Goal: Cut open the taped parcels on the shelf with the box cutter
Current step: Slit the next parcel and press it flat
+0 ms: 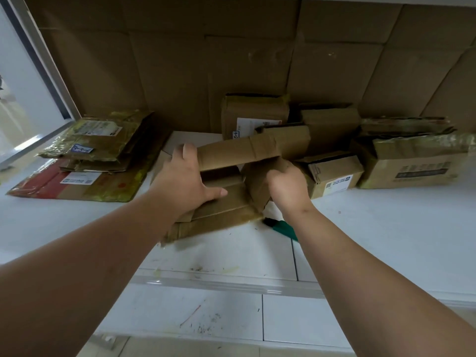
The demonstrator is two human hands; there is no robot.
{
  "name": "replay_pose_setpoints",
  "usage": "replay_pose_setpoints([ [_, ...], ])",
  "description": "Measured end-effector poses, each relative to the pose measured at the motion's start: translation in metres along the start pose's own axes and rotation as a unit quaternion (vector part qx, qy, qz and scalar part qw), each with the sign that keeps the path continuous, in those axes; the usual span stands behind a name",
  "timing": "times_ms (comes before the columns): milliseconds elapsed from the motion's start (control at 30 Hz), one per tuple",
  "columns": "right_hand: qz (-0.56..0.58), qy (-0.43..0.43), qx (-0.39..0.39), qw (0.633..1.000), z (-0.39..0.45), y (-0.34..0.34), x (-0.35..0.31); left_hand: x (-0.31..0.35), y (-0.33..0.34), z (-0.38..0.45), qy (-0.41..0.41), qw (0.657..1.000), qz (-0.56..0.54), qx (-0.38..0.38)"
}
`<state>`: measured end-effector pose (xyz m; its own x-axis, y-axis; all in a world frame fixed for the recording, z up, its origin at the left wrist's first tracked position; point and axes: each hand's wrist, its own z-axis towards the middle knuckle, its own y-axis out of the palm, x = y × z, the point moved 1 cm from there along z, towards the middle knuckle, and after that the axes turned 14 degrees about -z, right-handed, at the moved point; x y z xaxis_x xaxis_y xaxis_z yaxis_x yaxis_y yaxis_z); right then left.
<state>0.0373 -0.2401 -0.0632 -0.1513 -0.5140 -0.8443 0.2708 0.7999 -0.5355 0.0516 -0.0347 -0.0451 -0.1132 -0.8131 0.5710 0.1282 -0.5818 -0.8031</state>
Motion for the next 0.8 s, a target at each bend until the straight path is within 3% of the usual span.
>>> replay_pose_setpoints([
  [167,0.1,0.072,-0.036,0.992,-0.001,-0.004,0.007,-0.001,-0.001,0.003,0.003,1.0,0.006,-0.002],
  [300,0.259,0.158,-0.086,0.949,-0.003,-0.01,0.022,-0.009,-0.012,0.007,0.002,0.998,-0.025,-0.065],
  [533,0.361,0.17,-0.124,0.908,-0.003,-0.015,0.019,-0.011,-0.042,0.008,-0.131,0.963,-0.153,-0.179],
  [667,0.408,0.195,-0.158,0.878,-0.006,-0.017,0.022,-0.014,-0.052,0.003,-0.107,0.967,-0.129,-0.194],
  [800,0.399,0.199,-0.173,0.878,-0.009,-0.015,0.028,-0.016,-0.049,-0.005,-0.058,0.97,-0.067,-0.226],
])
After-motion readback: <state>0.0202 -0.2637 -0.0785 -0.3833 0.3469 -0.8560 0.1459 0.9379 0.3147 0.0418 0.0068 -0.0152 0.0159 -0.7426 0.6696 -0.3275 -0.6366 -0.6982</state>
